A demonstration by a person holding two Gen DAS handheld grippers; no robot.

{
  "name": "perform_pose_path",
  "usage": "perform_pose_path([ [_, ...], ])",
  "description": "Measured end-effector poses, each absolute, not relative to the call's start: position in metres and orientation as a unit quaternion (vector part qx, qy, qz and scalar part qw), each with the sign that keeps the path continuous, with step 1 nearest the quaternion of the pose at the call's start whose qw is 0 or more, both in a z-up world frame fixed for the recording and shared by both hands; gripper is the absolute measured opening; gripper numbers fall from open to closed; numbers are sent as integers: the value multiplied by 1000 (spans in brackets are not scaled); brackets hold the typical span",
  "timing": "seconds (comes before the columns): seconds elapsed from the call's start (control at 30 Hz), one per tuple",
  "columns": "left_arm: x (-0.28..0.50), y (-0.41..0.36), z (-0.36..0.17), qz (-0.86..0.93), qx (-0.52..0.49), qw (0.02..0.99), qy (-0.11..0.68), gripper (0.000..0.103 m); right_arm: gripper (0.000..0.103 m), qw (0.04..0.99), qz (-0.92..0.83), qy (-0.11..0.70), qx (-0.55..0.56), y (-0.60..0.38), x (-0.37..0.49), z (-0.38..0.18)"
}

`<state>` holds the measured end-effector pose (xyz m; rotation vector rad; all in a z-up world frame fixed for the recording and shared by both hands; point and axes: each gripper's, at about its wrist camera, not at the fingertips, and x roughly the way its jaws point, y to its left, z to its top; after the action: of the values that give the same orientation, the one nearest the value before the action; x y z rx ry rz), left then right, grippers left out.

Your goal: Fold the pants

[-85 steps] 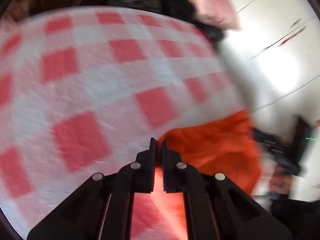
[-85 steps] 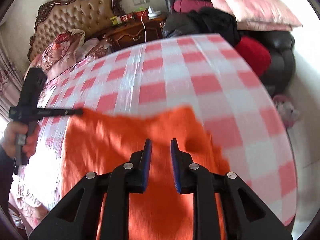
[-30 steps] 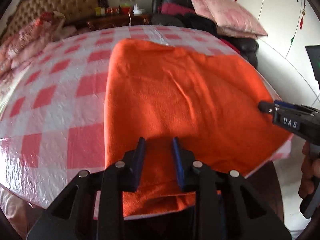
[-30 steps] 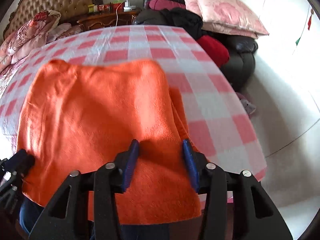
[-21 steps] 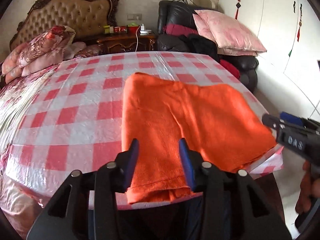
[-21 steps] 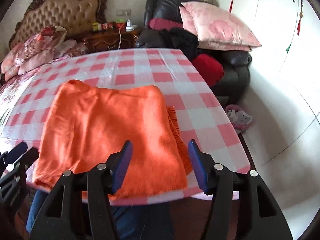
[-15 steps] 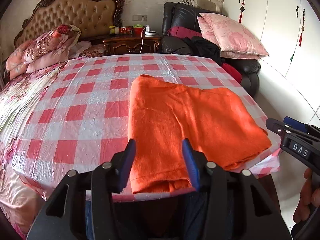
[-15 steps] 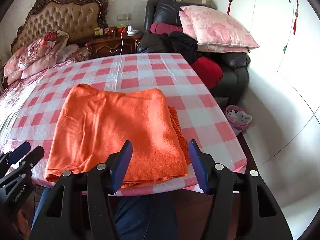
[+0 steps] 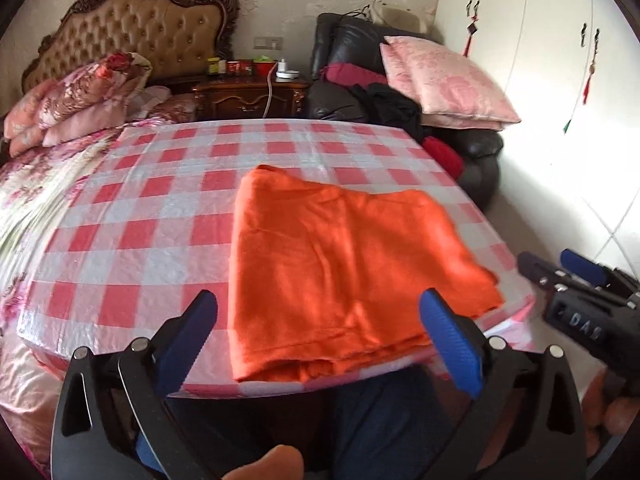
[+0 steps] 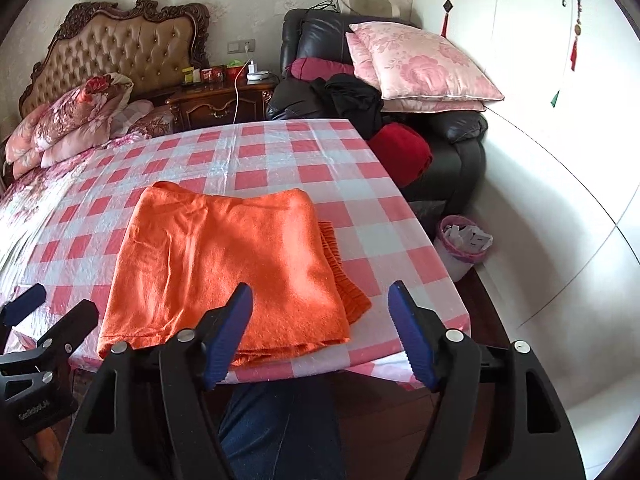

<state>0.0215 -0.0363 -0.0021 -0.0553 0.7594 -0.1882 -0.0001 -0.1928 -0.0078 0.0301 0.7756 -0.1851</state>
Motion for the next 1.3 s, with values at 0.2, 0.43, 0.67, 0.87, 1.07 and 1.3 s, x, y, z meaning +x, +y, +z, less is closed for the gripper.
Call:
perform_pose_path([
  [0.2, 20, -41, -1, -79, -29, 926, 369, 101, 73, 920, -81, 383, 31, -202, -2, -14],
  [0.43, 48, -18, -65, -49, -18, 905, 423, 101, 73, 909, -50, 412, 45, -224, 34, -70],
  [0.67, 57, -15, -97, -47, 9, 895, 444, 101, 72, 884, -24, 458, 87, -253, 61, -112],
  [0.87, 40, -22, -70, -126, -15, 916, 381, 101, 59, 889, 23, 437, 136, -271, 62, -81],
  [1.07, -1, -111, -59, -275, 112, 907, 299, 81, 52, 866, 135, 459, 142, -271, 127, -52],
  [1.3, -7, -190, -94, -317, 219, 888, 251, 53, 52, 841, 149, 513, 87, -257, 181, -69],
])
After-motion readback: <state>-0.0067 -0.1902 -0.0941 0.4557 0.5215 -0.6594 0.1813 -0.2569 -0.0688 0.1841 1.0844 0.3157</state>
